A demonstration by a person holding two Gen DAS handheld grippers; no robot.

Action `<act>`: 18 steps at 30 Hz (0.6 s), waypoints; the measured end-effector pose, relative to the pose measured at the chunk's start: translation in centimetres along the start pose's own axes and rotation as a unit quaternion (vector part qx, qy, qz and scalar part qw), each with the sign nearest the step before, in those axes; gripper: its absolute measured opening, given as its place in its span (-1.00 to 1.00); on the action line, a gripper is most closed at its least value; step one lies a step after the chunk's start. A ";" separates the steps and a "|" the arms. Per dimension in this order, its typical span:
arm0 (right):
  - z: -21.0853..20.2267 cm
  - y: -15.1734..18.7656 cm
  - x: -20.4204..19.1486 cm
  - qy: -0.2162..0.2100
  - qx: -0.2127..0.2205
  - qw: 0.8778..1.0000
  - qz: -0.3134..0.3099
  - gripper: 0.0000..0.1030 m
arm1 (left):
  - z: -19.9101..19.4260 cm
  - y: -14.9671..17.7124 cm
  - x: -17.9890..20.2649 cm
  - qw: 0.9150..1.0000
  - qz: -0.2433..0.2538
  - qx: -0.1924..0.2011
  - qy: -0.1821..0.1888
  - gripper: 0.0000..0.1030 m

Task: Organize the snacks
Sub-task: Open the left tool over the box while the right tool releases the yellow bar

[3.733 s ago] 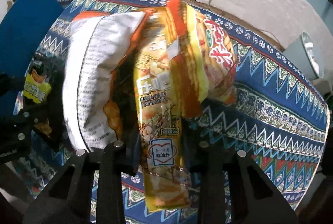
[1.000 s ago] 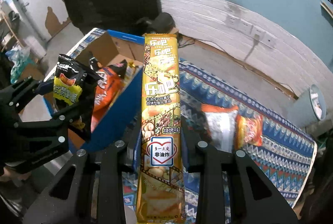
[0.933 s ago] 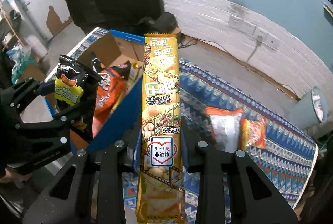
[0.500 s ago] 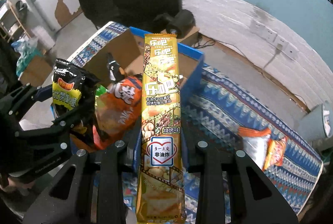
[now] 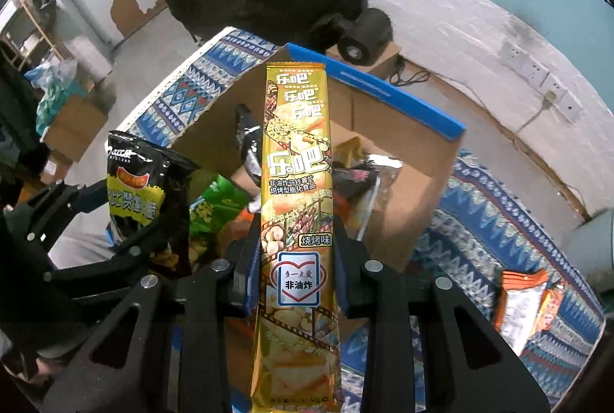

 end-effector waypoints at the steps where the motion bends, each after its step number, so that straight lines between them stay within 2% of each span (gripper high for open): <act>1: 0.3 -0.2 -0.2 -0.001 -0.001 1.000 0.002 -0.43 | 0.1 0.0 -0.3 1.000 -0.004 -0.001 -0.002 0.17; 4: 0.7 -0.6 -0.5 -0.008 0.002 1.000 0.009 -0.38 | 0.3 -0.1 -0.9 1.000 -0.014 -0.005 -0.004 0.17; 6: 0.8 -0.9 -0.6 -0.016 0.004 1.000 0.016 -0.27 | 0.4 -0.1 -1.3 1.000 -0.022 -0.007 -0.005 0.20; 8: 0.6 -1.2 -0.7 -0.016 0.006 1.000 0.015 -0.27 | 0.5 0.0 -1.5 1.000 -0.027 -0.010 -0.010 0.38; 10: 0.1 -1.2 -0.7 -0.010 0.012 1.000 0.013 -0.26 | 0.2 -0.1 -1.6 0.999 -0.030 -0.004 -0.012 0.41; 13: -0.4 -1.1 -0.5 -0.008 0.014 1.000 0.009 -0.06 | -0.3 -0.3 -1.4 1.000 -0.027 0.004 -0.014 0.50; 18: -1.4 -0.5 0.5 0.008 0.019 1.000 0.004 0.17 | -1.0 -0.4 -0.4 1.000 -0.019 0.011 -0.002 0.51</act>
Point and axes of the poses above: each gripper's, at about its wrist camera, not at the fingertips, and z roughly the way its jaws point, x to its right, y to its underside, the point moved 6 cm from there along z, roughly the way its jaws point, and after that the axes turned 2 degrees about -x, right-handed, at the moved point
